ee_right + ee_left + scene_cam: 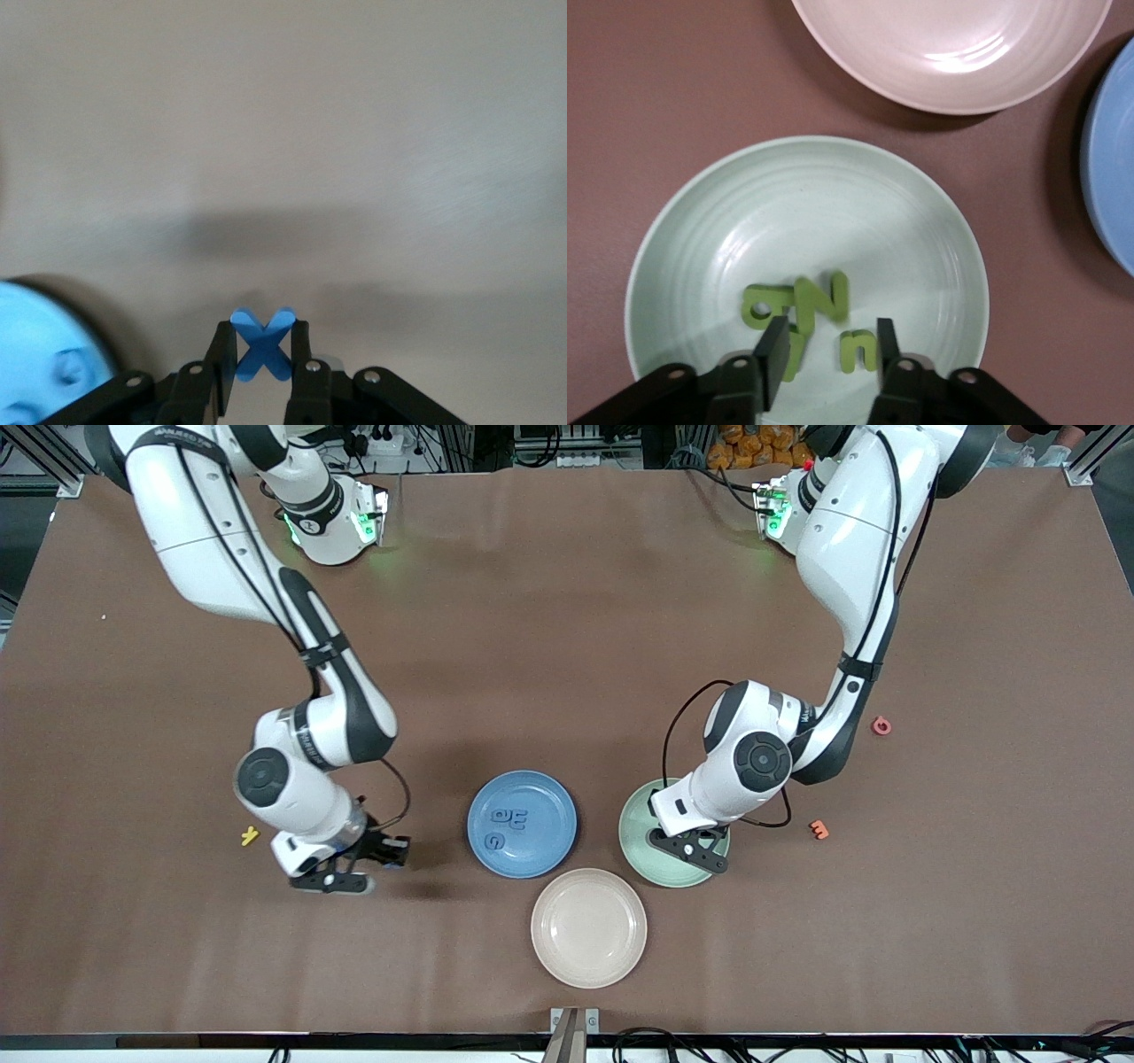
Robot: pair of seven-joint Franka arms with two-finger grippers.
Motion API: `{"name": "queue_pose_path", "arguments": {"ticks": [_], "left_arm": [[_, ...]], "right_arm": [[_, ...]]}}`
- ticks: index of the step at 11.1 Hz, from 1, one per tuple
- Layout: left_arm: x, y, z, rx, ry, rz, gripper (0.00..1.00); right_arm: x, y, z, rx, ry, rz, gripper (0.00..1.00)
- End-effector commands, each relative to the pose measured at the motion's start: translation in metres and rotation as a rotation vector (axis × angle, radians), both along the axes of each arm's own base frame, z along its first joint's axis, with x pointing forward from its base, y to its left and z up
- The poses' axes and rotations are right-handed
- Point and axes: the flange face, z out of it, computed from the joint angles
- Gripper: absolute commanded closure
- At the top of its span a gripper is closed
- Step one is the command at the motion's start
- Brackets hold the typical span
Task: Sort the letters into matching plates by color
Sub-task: 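Put N in green plate while the right gripper puts X in blue plate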
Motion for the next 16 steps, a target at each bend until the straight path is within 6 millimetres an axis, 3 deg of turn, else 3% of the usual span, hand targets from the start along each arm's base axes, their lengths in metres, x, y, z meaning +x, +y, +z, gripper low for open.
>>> {"name": "queue_pose_path", "arguments": {"ticks": [1, 3, 4, 7, 9, 11, 14, 16], "left_arm": [[0.012, 0.02, 0.042, 0.025, -0.042, -0.004, 0.0], [0.02, 0.055, 0.095, 0.05, -0.042, 0.026, 0.0], [0.016, 0.071, 0.132, 0.067, -0.026, 0.033, 0.0], [-0.005, 0.095, 0.2, 0.103, 0.048, 0.056, 0.0], [-0.015, 0.12, 0.231, 0.125, 0.083, 0.081, 0.0], [-0.018, 0.155, 0.26, 0.107, 0.096, 0.123, 0.0], [-0.031, 0.197, 0.313, 0.077, 0.069, 0.181, 0.0], [-0.04, 0.224, 0.341, 0.075, 0.052, 0.208, 0.0]], "right_arm": [[-0.021, 0.067, 0.007, 0.039, 0.016, -0.05, 0.78], [-0.032, 0.112, 0.012, 0.063, 0.016, -0.087, 0.78], [-0.042, 0.136, 0.014, 0.074, 0.017, -0.095, 0.78], [-0.059, 0.171, 0.0, 0.078, 0.039, -0.129, 0.74], [-0.063, 0.182, -0.001, 0.092, 0.051, -0.187, 0.74], [-0.059, 0.178, 0.003, 0.091, 0.044, -0.185, 0.0], [-0.037, 0.137, 0.021, 0.052, 0.006, -0.041, 0.0], [-0.019, 0.081, 0.037, -0.01, 0.046, 0.058, 0.0]]}}
